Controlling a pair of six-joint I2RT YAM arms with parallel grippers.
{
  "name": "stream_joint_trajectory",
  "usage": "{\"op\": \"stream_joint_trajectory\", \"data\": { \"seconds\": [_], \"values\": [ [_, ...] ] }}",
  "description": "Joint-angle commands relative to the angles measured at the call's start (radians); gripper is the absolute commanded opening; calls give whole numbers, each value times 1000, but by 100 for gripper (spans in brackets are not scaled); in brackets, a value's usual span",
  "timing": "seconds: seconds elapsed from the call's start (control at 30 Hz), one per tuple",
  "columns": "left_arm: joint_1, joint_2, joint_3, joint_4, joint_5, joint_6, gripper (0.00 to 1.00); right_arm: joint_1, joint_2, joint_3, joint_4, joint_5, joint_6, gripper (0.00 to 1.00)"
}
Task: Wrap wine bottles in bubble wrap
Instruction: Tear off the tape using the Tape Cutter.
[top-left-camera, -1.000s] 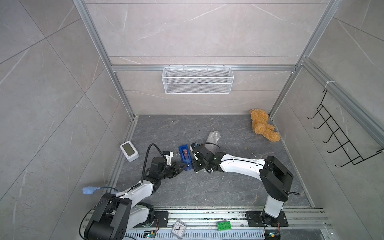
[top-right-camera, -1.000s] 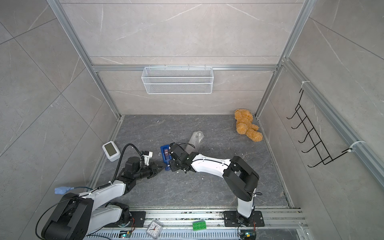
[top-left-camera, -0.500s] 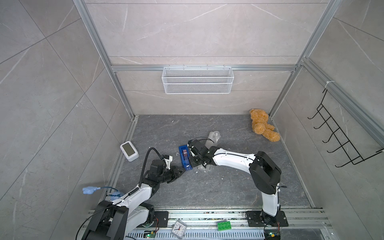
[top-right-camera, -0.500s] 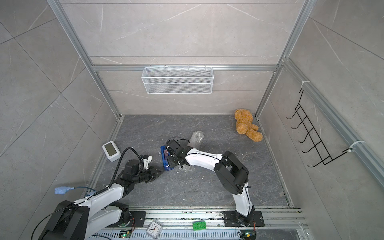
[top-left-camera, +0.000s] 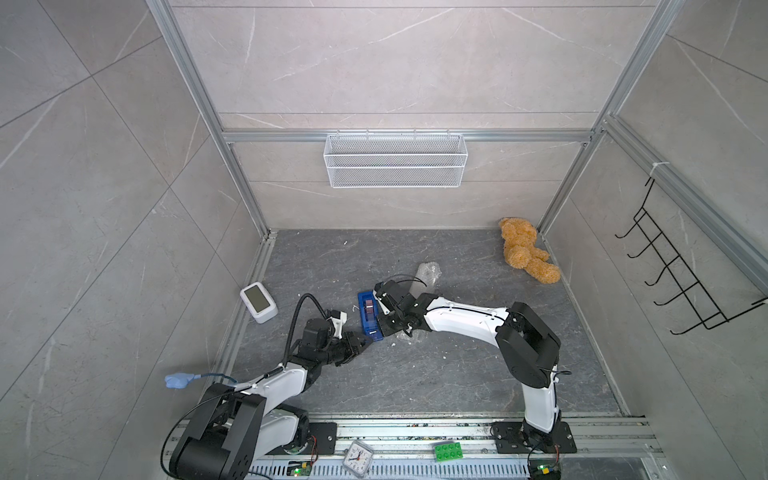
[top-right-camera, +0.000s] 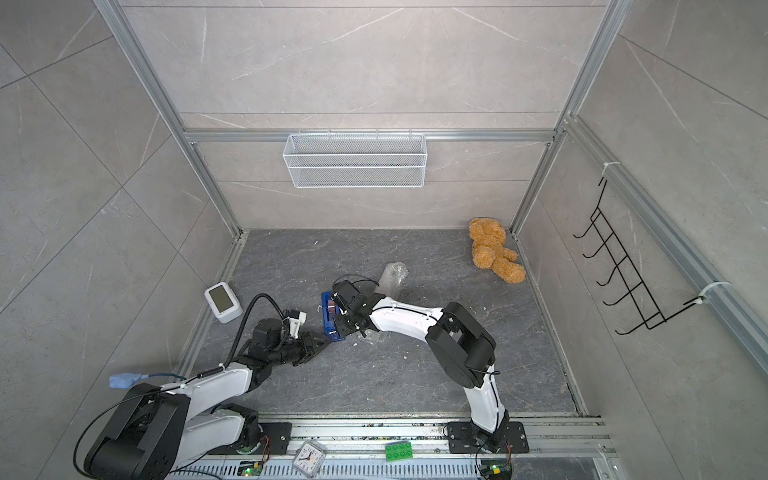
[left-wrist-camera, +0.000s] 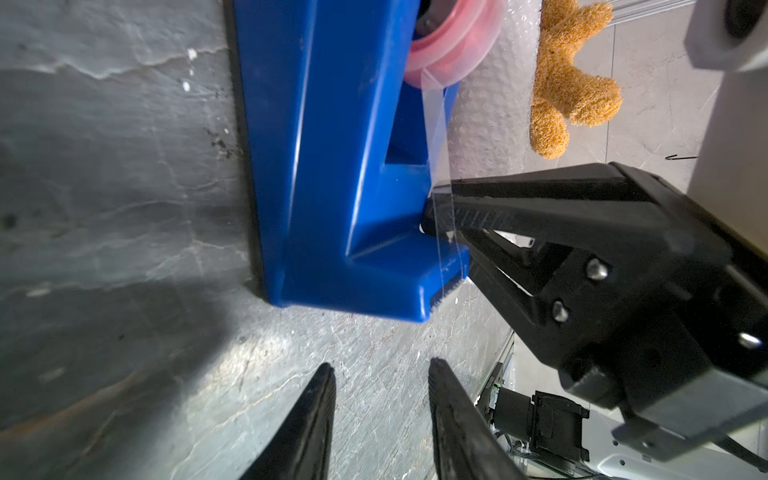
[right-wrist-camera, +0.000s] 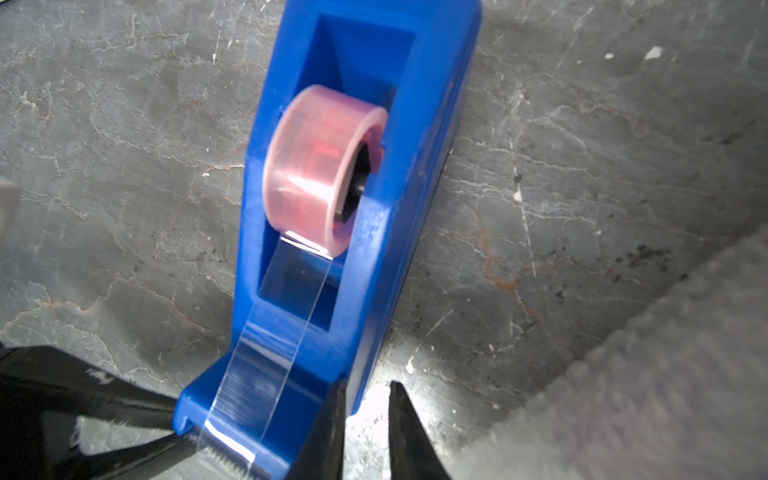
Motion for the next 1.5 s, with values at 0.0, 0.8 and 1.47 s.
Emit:
{"op": "stream_joint_trajectory", "data": {
  "seconds": [0.0,0.8,1.47],
  "values": [
    [-4,46,22,159,52,-30,41,10,-9,-12,6,-48,-9,21],
    [-3,71,35,185,48,-32,31,11,-39,-36,19,-53,5,20],
    [8,-124,85,-87,58,39,0,13,-193,-214,143,-72,114,36]
  ]
}}
